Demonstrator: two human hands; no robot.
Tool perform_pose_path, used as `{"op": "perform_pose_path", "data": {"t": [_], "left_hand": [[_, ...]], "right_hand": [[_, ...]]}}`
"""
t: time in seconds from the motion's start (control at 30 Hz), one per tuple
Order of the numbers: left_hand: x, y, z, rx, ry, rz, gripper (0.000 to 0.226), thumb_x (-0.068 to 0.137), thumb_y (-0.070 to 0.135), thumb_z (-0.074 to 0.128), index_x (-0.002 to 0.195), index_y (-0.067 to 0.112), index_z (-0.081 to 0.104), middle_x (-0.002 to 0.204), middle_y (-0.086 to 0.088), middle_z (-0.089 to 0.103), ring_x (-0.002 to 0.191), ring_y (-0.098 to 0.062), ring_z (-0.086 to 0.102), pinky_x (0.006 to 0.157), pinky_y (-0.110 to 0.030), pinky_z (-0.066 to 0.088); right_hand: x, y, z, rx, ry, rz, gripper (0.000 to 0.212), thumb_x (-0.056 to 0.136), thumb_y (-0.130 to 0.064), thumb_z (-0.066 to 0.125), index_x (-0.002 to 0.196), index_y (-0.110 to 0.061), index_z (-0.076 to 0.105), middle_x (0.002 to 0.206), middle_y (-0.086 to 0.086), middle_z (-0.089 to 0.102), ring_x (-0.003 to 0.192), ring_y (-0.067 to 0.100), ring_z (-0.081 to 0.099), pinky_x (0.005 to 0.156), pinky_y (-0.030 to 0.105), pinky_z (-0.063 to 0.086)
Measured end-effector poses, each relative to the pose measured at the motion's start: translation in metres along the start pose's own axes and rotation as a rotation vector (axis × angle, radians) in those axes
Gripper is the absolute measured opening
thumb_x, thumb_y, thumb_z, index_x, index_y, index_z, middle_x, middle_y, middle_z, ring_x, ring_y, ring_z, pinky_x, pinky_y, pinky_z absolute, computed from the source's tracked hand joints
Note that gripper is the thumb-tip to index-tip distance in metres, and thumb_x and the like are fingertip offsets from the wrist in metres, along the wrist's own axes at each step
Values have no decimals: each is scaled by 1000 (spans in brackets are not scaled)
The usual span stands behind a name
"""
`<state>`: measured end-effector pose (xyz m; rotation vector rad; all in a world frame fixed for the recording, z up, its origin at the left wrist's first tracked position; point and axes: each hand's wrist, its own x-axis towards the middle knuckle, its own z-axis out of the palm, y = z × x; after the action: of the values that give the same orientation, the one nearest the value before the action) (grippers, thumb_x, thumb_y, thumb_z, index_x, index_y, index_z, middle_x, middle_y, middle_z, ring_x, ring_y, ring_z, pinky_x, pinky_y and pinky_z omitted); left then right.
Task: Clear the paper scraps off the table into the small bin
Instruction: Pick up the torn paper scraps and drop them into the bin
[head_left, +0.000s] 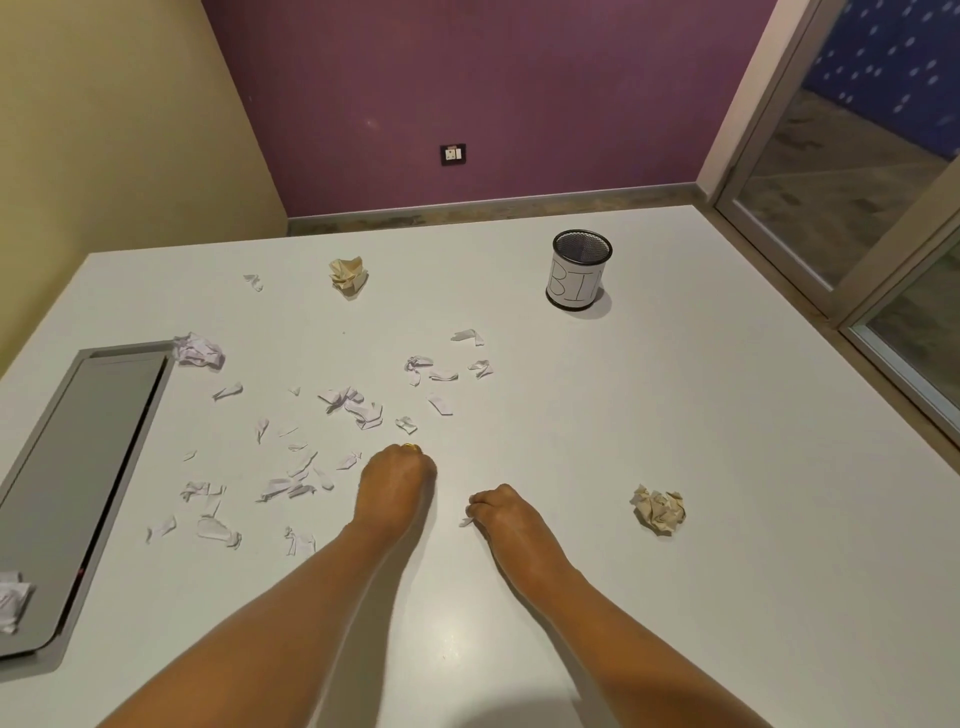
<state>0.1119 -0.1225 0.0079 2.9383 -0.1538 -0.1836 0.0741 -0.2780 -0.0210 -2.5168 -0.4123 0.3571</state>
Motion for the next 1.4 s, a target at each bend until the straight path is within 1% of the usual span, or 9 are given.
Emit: {"op": "perform_pose_path", "data": {"t": [0.13, 0.27, 0.37, 0.5, 0.57, 0.7, 0.9, 1.17, 1.4], "left_hand": [[-8, -34, 4, -164, 214, -118, 18, 87, 8, 55, 82, 8, 72, 82, -12, 70, 87, -34, 62, 69, -38, 48], [-19, -52, 5, -331, 338, -327, 16, 87, 13, 58, 93, 13, 73, 83, -9, 75, 88, -27, 63, 61, -27, 40], [-28, -61, 9, -333, 295, -294, 16, 85, 6, 57, 81, 10, 72, 80, -6, 75, 82, -25, 62, 58, -25, 35], [-34, -62, 15, -338, 207, -189, 23, 87, -4, 47, 78, 1, 67, 86, -2, 70, 92, -22, 65, 64, -31, 43], [-37, -59, 16, -317, 177, -129, 23, 87, -5, 43, 81, 0, 65, 87, -4, 69, 95, -23, 64, 65, -31, 44], [-47, -53, 14, -263, 148, -79, 28, 92, 16, 47, 108, 4, 67, 114, -8, 67, 111, -25, 58, 84, -33, 49], [-56, -49, 15, -198, 113, -20, 23, 91, 13, 52, 108, 5, 65, 108, -6, 67, 104, -26, 59, 76, -36, 54], [-45, -40, 15, -251, 97, -99, 22, 89, 3, 49, 91, 0, 71, 89, -16, 70, 91, -30, 61, 77, -36, 47], [-26, -28, 11, -304, 110, -197, 24, 87, 3, 50, 98, 3, 72, 99, -17, 71, 92, -28, 64, 82, -31, 46]], "right_hand": [[0, 0, 0, 17, 12, -10, 28, 94, 2, 38, 113, 2, 59, 121, 17, 54, 114, 31, 46, 97, 37, 40], [1, 1, 1, 35, 22, -23, 28, 94, 3, 39, 112, 2, 59, 119, 18, 55, 112, 30, 47, 95, 36, 40], [1, 2, 3, 54, 51, -36, 26, 94, 3, 40, 111, 2, 61, 118, 18, 56, 111, 27, 48, 95, 34, 40], [-1, 5, 8, 37, 120, -95, 23, 94, -3, 47, 109, -1, 65, 117, 7, 63, 113, 16, 51, 94, 14, 39], [-1, 5, 8, 20, 121, -107, 23, 93, -2, 48, 107, -1, 65, 116, 7, 64, 113, 17, 51, 93, 17, 41], [1, 5, 7, -11, 118, -115, 24, 94, -4, 47, 109, -1, 65, 117, 6, 64, 112, 18, 52, 92, 21, 43], [0, 4, 6, -33, 99, -108, 26, 95, -3, 44, 111, -2, 64, 121, 6, 62, 115, 17, 49, 94, 22, 43], [2, 8, 5, -46, 63, -114, 25, 95, -6, 44, 113, -3, 62, 120, 5, 61, 115, 15, 47, 92, 20, 40], [13, 17, -6, 25, 81, -52, 22, 95, -6, 45, 103, 1, 64, 111, 10, 64, 107, 19, 51, 82, 13, 33]]}}
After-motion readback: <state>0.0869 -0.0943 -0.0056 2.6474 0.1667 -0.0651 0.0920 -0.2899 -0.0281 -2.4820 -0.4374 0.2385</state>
